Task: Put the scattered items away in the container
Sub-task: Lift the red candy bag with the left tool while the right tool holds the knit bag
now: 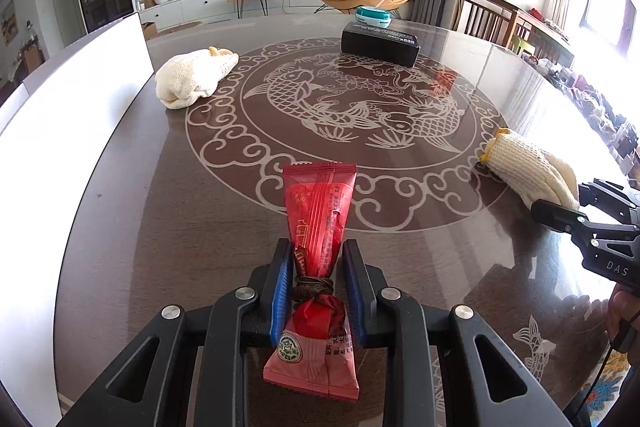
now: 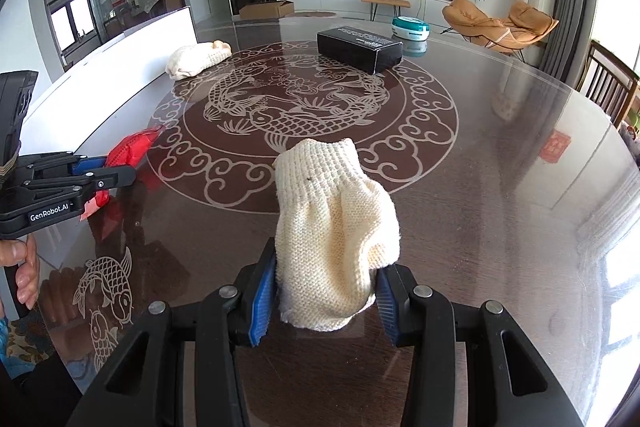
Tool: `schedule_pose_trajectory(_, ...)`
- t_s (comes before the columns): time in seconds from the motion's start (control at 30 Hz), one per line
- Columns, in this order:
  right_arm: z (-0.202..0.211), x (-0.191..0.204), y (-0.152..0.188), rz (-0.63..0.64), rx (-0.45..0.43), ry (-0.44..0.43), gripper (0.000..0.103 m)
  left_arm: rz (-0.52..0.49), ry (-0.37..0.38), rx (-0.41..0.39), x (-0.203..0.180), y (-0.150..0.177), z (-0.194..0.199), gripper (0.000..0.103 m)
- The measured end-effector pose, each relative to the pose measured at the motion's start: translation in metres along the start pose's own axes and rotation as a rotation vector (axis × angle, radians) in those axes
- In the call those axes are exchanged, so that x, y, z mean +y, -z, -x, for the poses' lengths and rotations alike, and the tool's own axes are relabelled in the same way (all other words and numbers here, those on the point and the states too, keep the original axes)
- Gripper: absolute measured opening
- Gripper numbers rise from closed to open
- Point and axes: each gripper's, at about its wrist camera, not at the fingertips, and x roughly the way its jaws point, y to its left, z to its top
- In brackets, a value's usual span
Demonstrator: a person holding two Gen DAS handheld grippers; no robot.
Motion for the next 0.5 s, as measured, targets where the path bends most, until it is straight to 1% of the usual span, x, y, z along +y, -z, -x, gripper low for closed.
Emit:
schedule_pose_trajectory(0.03, 0.000, -0.003, 0.000, -0.014, 0.001, 0.000, 0.061, -0.004, 0.002, -0.001, -0.001, 0.000, -0.001, 0.040)
schedule_pose_trajectory(0.07, 0.001, -0.005, 0.000, -0.027, -0.002, -0.002, 0.067, -0.009, -0.010, 0.003, -0.002, 0.000, -0.003, 0.064)
schedule_pose_trajectory(0.1, 0.003, -0.006, 0.001, -0.036, -0.010, -0.005, 0.080, -0.010, -0.029, 0.016, -0.003, 0.000, -0.005, 0.084)
schedule_pose_trajectory(0.13, 0.005, -0.007, 0.001, -0.040, -0.022, -0.005, 0.091, -0.006, -0.035, 0.018, -0.003, -0.001, -0.006, 0.085)
schedule_pose_trajectory(0.2, 0.010, -0.005, 0.002, -0.033, -0.044, 0.001, 0.101, 0.006, -0.033, 0.024, 0.000, -0.001, -0.008, 0.085)
schedule_pose_trajectory(0.23, 0.011, -0.004, 0.002, -0.027, -0.048, 0.002, 0.102, 0.006, -0.039, 0.027, 0.000, -0.001, -0.008, 0.086)
schedule_pose_trajectory(0.33, 0.009, -0.002, 0.001, -0.017, -0.037, 0.007, 0.103, -0.008, -0.047, 0.042, -0.002, -0.002, -0.011, 0.093)
schedule_pose_trajectory(0.37, 0.009, -0.002, 0.001, -0.017, -0.035, 0.009, 0.103, -0.011, -0.046, 0.049, -0.003, -0.002, -0.012, 0.098)
schedule_pose_trajectory(0.4, 0.009, -0.002, 0.001, -0.017, -0.035, 0.010, 0.102, -0.010, -0.046, 0.055, -0.002, -0.002, -0.012, 0.100)
schedule_pose_trajectory(0.5, 0.008, -0.003, 0.000, -0.020, -0.033, 0.013, 0.103, -0.007, -0.047, 0.065, -0.001, -0.002, -0.013, 0.103)
